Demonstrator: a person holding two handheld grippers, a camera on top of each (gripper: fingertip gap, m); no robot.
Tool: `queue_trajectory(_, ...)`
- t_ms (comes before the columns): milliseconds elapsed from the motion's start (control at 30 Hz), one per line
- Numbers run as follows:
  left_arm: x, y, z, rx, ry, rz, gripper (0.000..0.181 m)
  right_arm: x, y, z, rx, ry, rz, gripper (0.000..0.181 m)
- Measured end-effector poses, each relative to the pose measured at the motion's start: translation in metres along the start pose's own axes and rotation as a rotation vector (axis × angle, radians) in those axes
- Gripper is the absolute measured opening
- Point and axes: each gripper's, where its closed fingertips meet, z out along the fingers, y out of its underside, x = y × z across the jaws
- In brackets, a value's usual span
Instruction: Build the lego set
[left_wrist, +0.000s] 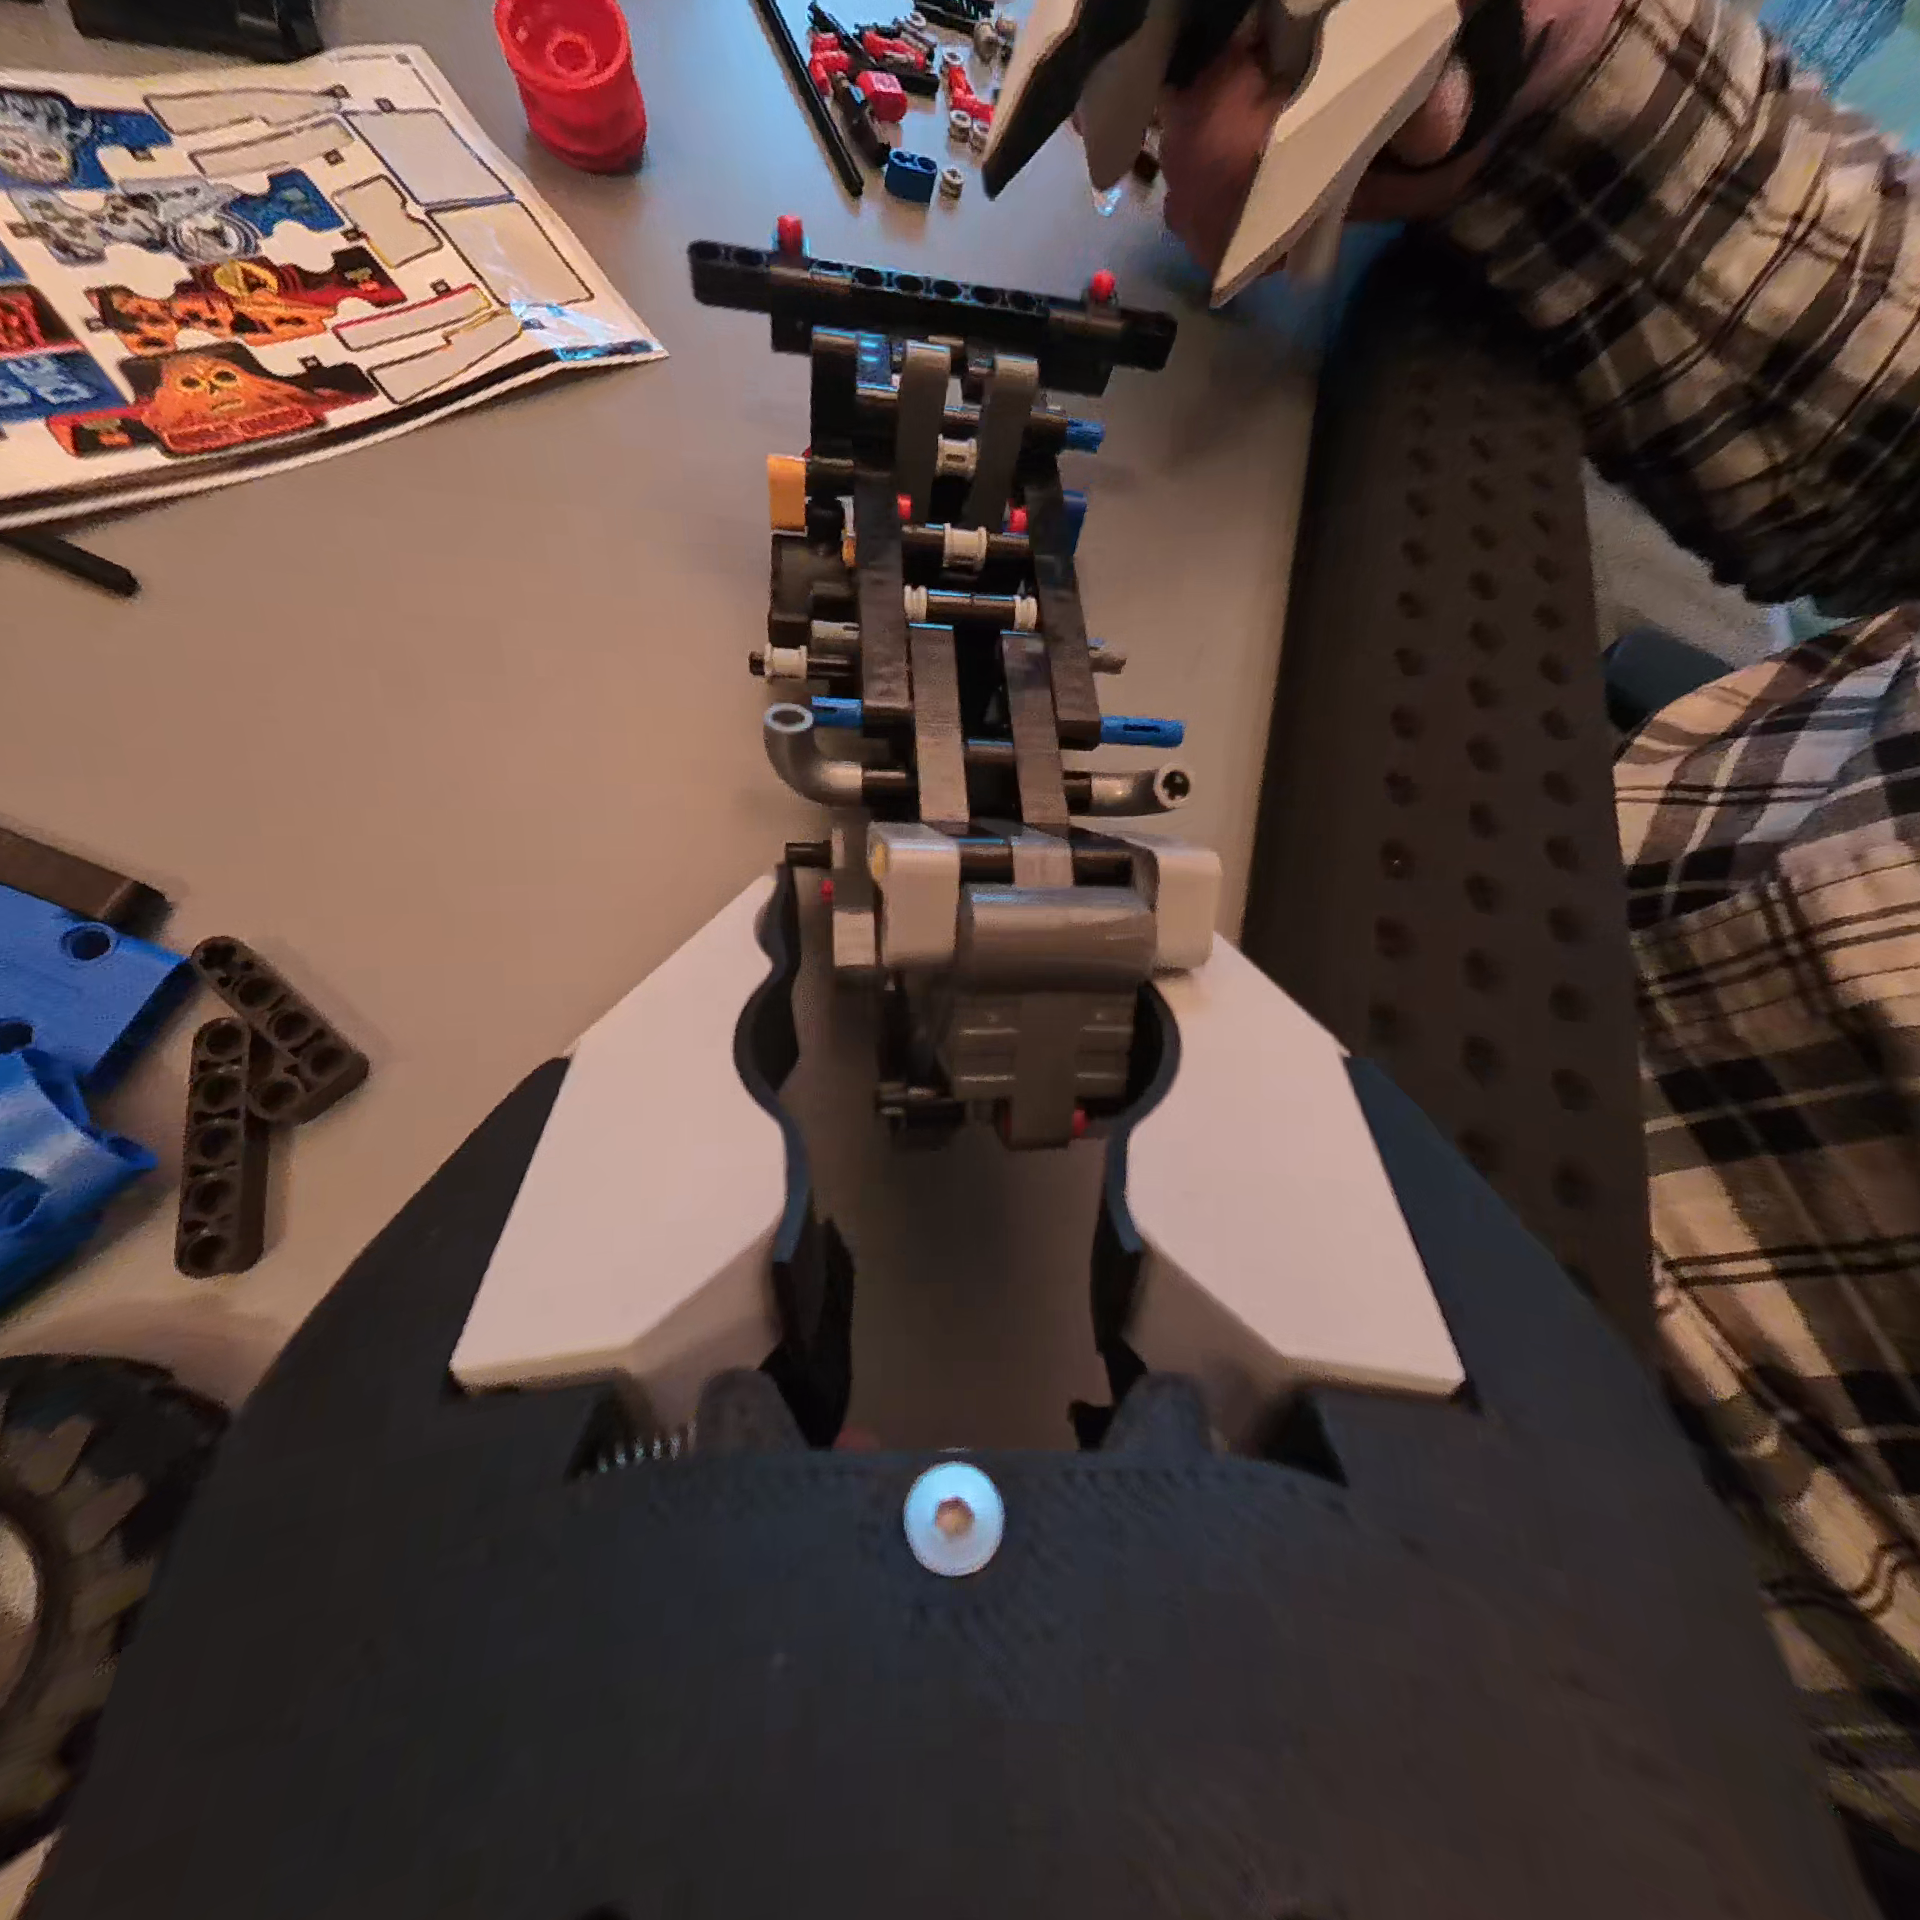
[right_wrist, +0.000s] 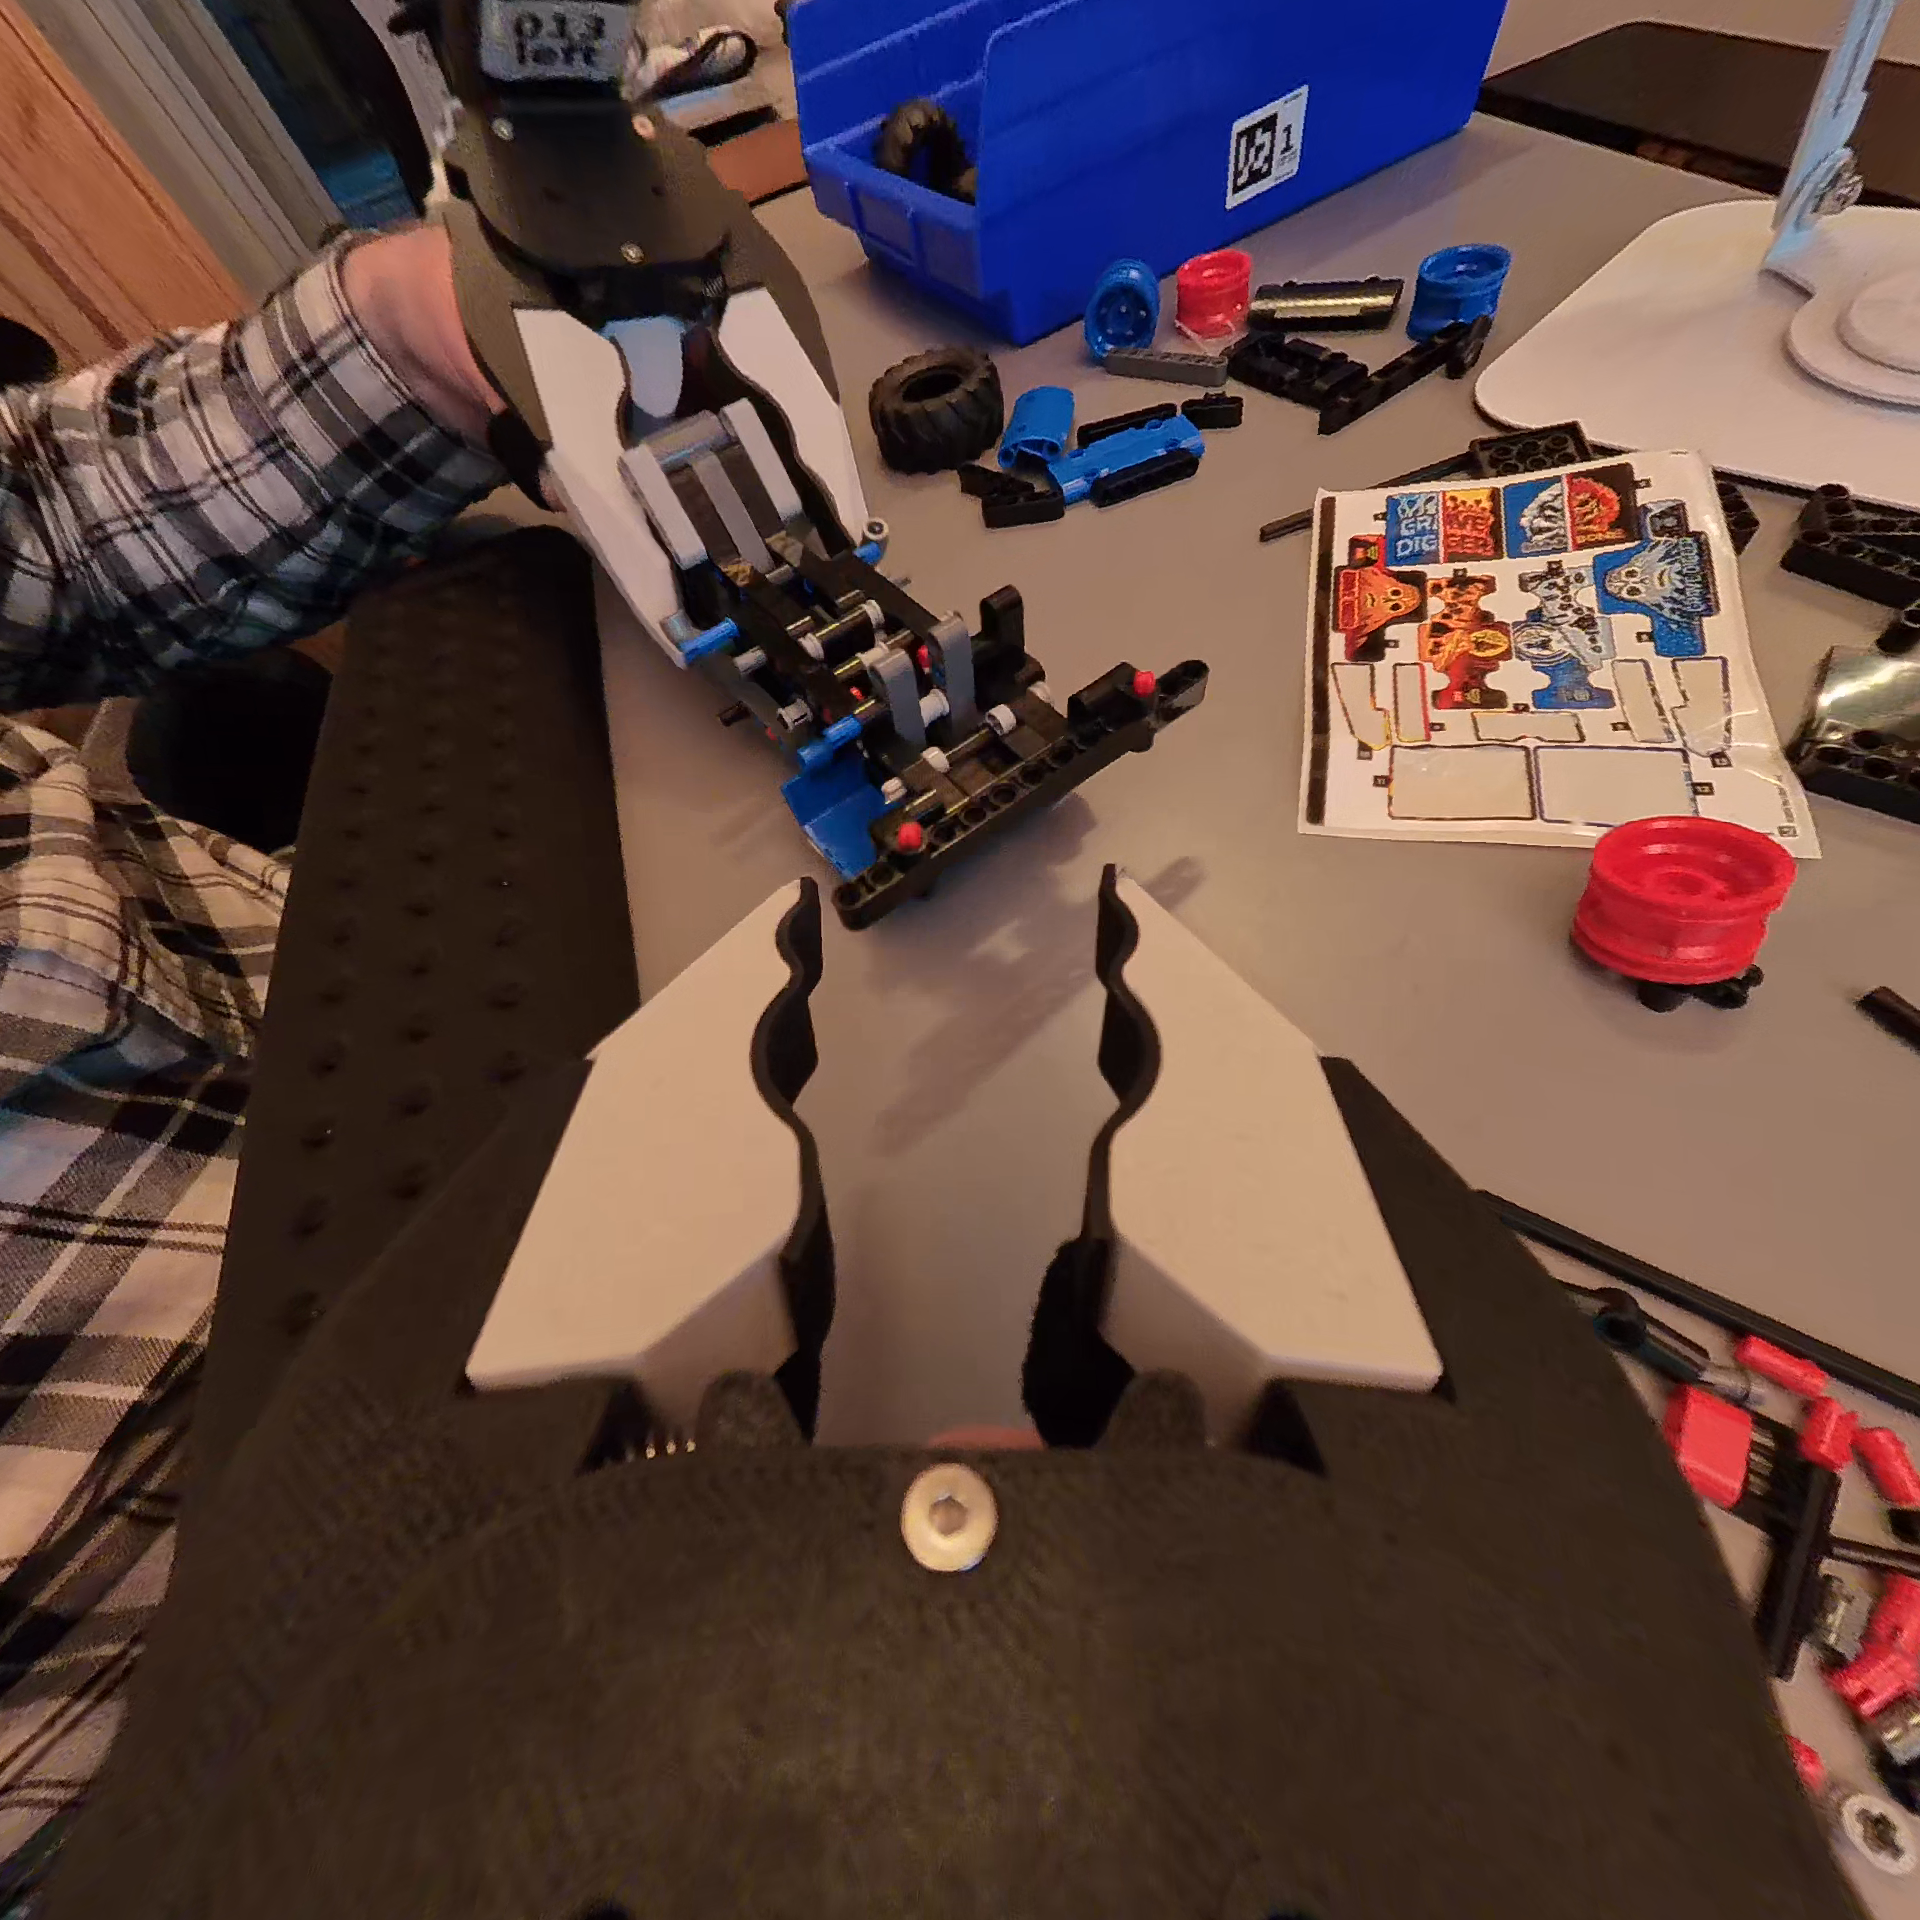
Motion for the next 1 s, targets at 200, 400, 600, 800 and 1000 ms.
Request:
queue_trajectory(200,0.011,0.003,-0.004,-0.015,-0.045,0.139,0.062,-0.005,0.003,0.005,-0.056,0.004,-0.046,0.052)
queue_trajectory(400,0.019,0.004,-0.011,-0.015,-0.061,0.187,0.068,-0.002,-0.021,-0.002,-0.048,0.058,-0.119,0.054)
queue_trajectory(600,0.008,-0.011,-0.043,0.048,-0.122,0.204,0.076,0.027,-0.079,-0.022,-0.061,0.239,-0.308,0.067)
queue_trajectory(800,-0.019,-0.061,-0.087,0.157,-0.263,0.294,0.073,0.076,-0.141,-0.036,-0.132,0.408,-0.475,0.073)
queue_trajectory(1000,-0.061,-0.125,-0.108,0.254,-0.406,0.343,0.068,0.13,-0.201,-0.042,-0.124,0.517,-0.547,0.079)
